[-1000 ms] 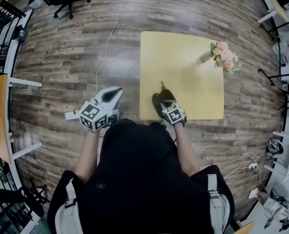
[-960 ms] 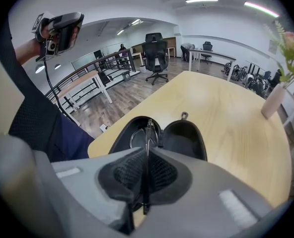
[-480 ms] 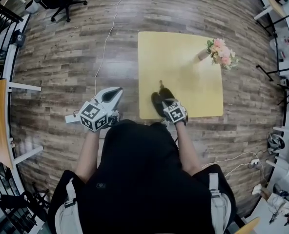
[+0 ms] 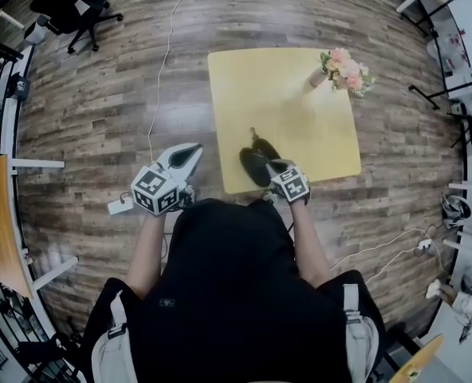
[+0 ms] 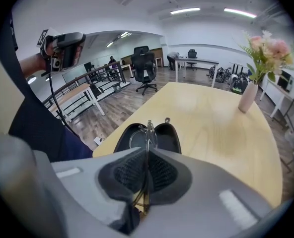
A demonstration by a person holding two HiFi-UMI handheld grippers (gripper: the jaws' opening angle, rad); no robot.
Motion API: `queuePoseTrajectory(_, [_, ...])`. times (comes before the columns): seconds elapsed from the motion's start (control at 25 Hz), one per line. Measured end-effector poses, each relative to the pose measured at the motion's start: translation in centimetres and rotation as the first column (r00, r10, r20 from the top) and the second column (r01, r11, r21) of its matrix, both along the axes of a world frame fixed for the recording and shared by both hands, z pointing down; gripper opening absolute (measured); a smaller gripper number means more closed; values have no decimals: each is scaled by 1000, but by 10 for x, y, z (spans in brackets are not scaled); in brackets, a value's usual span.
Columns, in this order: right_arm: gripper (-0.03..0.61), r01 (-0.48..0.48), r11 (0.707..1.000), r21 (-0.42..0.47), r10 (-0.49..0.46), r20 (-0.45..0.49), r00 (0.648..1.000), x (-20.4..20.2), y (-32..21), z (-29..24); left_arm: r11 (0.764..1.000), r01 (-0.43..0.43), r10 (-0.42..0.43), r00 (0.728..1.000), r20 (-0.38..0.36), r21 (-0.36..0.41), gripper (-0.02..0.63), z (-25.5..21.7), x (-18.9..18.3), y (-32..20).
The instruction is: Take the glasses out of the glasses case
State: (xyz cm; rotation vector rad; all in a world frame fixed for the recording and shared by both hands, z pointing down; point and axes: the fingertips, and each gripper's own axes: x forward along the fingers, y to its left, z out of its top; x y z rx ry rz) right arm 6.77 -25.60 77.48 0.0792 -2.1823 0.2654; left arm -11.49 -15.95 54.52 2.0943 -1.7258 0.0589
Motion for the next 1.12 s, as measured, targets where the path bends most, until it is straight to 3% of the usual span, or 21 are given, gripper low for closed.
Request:
queuePoseTrajectory(0.48, [18,-75,997,36,69,151,986,23,-14,-41,996,-89,90,996,-26,15,11,6,31,-32])
queuePoseTrajectory(0.8, [17,-72,996,48,55,289,956,22,-20,-80,993,-119,119,992,-43,15,11,13,44,-41])
queuePoseTrajectory(1.12, [17,-69,995,75,37,362,932,14,-22,-113,993,-114,114,993,-31,19,11,8,38,-48])
